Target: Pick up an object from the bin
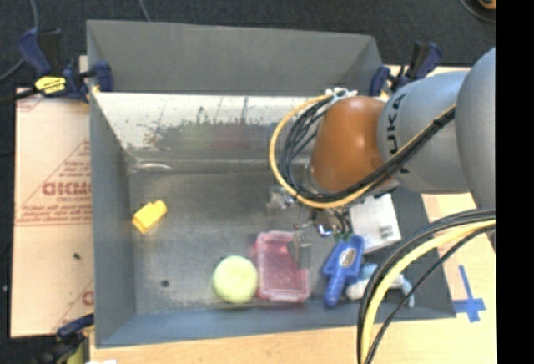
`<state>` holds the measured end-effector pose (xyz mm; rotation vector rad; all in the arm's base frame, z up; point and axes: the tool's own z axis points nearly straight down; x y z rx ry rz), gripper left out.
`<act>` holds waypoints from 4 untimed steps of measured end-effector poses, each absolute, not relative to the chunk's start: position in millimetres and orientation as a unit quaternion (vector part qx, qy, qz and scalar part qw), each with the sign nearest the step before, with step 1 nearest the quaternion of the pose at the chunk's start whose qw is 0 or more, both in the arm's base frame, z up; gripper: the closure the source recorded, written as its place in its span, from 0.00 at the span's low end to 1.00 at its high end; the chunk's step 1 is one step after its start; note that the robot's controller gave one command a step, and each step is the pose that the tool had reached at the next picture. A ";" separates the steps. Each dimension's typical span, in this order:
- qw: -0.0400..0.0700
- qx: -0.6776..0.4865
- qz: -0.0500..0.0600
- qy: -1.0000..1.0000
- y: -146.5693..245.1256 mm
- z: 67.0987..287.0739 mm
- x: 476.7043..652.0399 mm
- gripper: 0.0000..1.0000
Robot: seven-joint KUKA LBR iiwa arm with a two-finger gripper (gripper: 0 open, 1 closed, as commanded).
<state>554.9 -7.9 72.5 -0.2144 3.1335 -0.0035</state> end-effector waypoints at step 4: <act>0.017 0.130 0.001 0.991 33.7 76.5 516.3 1.00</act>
Offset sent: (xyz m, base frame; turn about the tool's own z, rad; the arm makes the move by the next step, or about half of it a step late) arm -0.0513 0.0647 0.0275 0.0543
